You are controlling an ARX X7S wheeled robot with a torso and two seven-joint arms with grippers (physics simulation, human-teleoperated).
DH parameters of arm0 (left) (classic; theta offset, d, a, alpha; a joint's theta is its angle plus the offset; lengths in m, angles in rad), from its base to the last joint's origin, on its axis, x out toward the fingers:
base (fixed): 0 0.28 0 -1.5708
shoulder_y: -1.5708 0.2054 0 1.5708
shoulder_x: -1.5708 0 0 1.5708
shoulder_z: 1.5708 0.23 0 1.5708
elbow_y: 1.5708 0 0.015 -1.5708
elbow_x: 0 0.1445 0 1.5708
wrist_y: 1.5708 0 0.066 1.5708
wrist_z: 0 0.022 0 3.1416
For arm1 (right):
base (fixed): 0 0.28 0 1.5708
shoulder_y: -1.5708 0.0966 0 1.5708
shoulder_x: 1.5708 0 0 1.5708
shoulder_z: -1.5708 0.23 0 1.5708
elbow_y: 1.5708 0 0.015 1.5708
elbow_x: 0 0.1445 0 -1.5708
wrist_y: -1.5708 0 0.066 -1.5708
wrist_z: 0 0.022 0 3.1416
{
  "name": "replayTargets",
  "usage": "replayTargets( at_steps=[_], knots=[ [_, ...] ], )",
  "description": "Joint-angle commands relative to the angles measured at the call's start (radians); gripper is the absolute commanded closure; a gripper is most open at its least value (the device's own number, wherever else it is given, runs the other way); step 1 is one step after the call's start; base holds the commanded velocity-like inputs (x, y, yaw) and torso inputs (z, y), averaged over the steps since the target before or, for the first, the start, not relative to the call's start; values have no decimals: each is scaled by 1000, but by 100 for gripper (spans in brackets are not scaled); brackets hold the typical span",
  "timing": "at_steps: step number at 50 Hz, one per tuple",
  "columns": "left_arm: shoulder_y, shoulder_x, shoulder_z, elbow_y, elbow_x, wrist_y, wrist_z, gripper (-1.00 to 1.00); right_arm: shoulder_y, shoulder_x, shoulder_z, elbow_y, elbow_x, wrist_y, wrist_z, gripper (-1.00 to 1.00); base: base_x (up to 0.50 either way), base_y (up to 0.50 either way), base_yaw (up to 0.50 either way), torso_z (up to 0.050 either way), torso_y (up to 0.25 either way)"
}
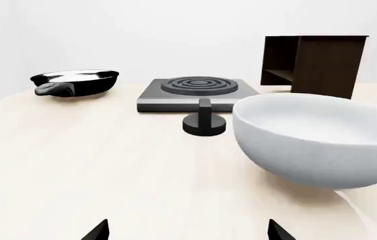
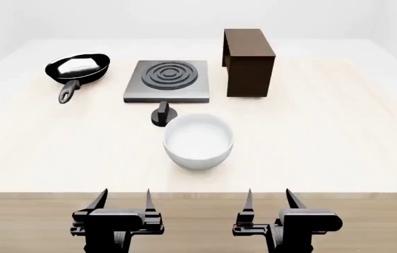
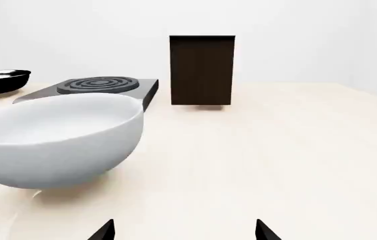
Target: Turn on the stove.
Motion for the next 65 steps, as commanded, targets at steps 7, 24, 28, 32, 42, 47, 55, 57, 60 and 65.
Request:
replayTargets(
  at_steps=[7, 24, 28, 32, 42, 47, 55, 57, 60, 65],
  knots=[
    [-2, -35, 40, -6, -34, 6, -40, -100, 6, 31, -40, 11, 21, -1, 44, -100, 0, 0, 0, 0, 0],
    [-6, -66, 77, -12, -64, 12, -76, -100, 12, 62, -76, 19, 40, -3, 96, -100, 0, 0, 0, 0, 0],
    [-5, -71, 83, -11, -68, 12, -83, -100, 11, 68, -85, 18, 45, -3, 100, -100, 0, 0, 0, 0, 0],
    [-3, -77, 89, -4, -72, 7, -88, -100, 11, 72, -91, 17, 50, -3, 107, -100, 0, 0, 0, 0, 0],
    [-8, -31, 40, -12, 6, -18, -59, -100, 6, 30, -42, 15, 8, -4, 57, -100, 0, 0, 0, 0, 0],
    [-9, -43, 55, -10, -4, -22, -74, -100, 4, 42, -55, 11, 22, -4, 72, -100, 0, 0, 0, 0, 0],
    [-10, -56, 72, -11, -18, -21, -93, -100, 5, 57, -77, 14, 26, -7, 94, -100, 0, 0, 0, 0, 0],
    [-11, -59, 75, -11, -22, -22, -96, -100, 6, 60, -80, 14, 29, -7, 98, -100, 0, 0, 0, 0, 0],
    [-10, -63, 81, -5, -25, -26, -103, -100, 8, 63, -85, 17, 26, -5, 111, -100, 0, 42, 0, 0, 0],
    [-13, -70, 88, -13, -33, -22, -111, -100, 8, 70, -92, 15, 26, -7, 125, -100, 0, 345, 0, 0, 0]
  ],
)
